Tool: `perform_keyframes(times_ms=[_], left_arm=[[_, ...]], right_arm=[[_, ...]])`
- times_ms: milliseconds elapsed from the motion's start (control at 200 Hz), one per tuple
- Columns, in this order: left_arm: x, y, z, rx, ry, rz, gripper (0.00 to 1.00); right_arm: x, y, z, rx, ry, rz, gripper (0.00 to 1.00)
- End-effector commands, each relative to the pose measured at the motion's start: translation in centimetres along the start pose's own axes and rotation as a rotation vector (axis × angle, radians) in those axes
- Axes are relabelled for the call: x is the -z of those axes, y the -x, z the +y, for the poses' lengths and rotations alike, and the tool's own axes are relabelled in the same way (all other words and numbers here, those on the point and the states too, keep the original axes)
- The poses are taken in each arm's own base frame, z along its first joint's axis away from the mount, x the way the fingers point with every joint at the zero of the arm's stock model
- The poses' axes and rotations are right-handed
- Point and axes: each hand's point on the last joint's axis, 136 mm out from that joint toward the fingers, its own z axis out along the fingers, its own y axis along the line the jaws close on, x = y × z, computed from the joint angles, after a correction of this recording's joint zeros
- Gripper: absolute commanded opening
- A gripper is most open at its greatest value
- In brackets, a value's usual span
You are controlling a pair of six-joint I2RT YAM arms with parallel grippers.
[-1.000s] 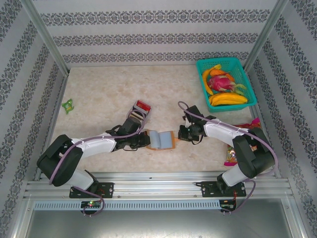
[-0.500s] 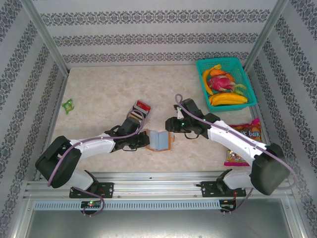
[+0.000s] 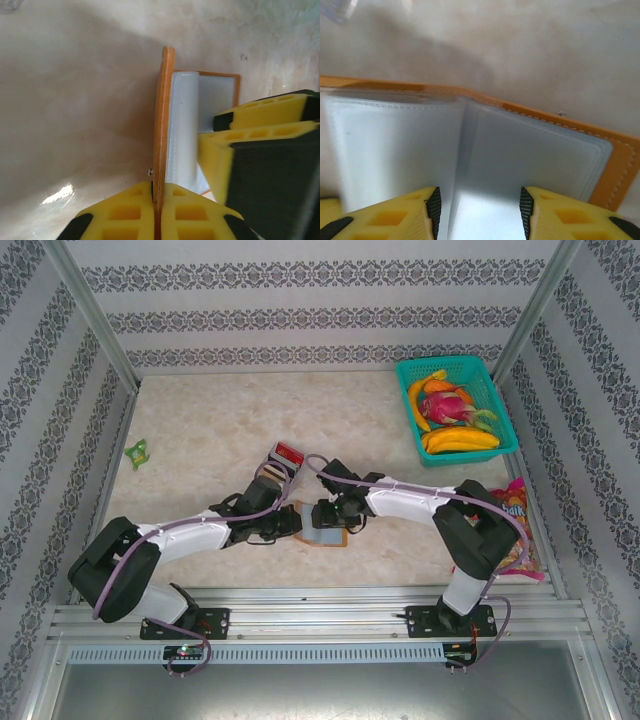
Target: Put the credit cards into the card holder
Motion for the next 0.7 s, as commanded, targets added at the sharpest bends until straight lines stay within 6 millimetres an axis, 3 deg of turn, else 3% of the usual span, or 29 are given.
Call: perform_keyframes(times_ms=[0, 80, 295, 405, 515, 699], left_arm=[[1.3, 0.4, 1.7, 0.029, 0.060, -0.068, 0.27], [2.9, 0.7, 2.5, 0.035, 0.092, -0.131, 0.45], [9.7, 1.9, 7.1, 0.107, 0.265, -0.399, 0.67], [12.4, 2.1, 8.9, 0.160, 0.279, -0.495, 0.71], [13.4, 2.1, 10.1, 0.217, 0.243, -0.530, 0.72], [12.8, 2.2, 10.9, 0.259, 0.193, -0.501, 0.72]], right_arm=[[-0.5, -0.4, -1.1, 0.017, -0.090, 0.009, 0.51], [-0.8, -1.0, -1.6, 0.041, -0.144, 0.031, 0.54], [-1.9, -2.6, -1.7, 0.133, -0.283, 0.107, 0.68], [-2.9, -3.3, -1.0, 0.160, -0.321, 0.155, 0.75], [-3.8, -4.0, -0.9, 0.172, -0.385, 0.196, 0.82], [-4.8, -4.6, -1.9, 0.152, -0.468, 0.233, 0.83]])
